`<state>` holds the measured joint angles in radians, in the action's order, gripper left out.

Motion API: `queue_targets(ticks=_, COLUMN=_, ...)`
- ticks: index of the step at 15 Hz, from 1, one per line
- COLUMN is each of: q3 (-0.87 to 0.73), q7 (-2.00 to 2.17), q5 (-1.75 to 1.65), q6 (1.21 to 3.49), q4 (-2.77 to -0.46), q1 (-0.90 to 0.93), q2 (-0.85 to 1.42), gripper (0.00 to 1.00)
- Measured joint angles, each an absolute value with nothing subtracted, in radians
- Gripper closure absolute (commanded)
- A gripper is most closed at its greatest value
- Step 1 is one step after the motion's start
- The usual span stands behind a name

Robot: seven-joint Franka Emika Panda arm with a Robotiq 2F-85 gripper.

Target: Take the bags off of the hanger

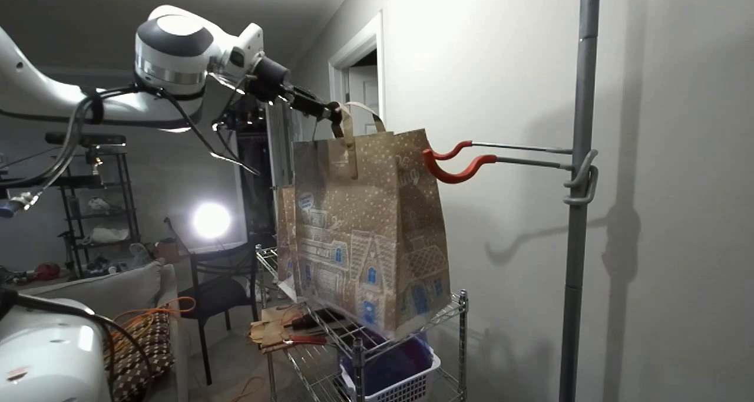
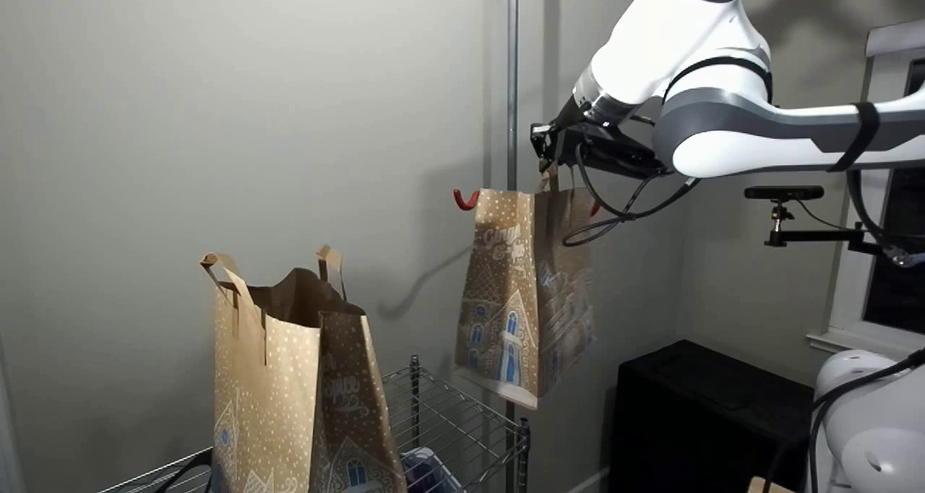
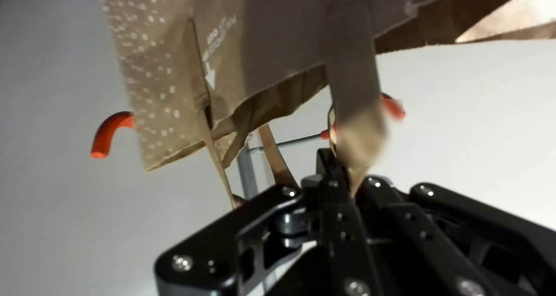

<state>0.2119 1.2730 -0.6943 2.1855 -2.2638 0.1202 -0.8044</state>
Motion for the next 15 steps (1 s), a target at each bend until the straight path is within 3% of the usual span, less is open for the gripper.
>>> queue_targets(ticks=9, q3=0.218, q7=0.916, q5=-0.317, q6=2.49, q4=-2.257, q1=0.173, q2=-0.684, gripper=0.96)
queue_targets(ticks=15, q3=0.193, q7=0.561, q5=-0.009, q6=2.526, q4=-2.206, q1=0.267, q2=-0.573, gripper=0.96)
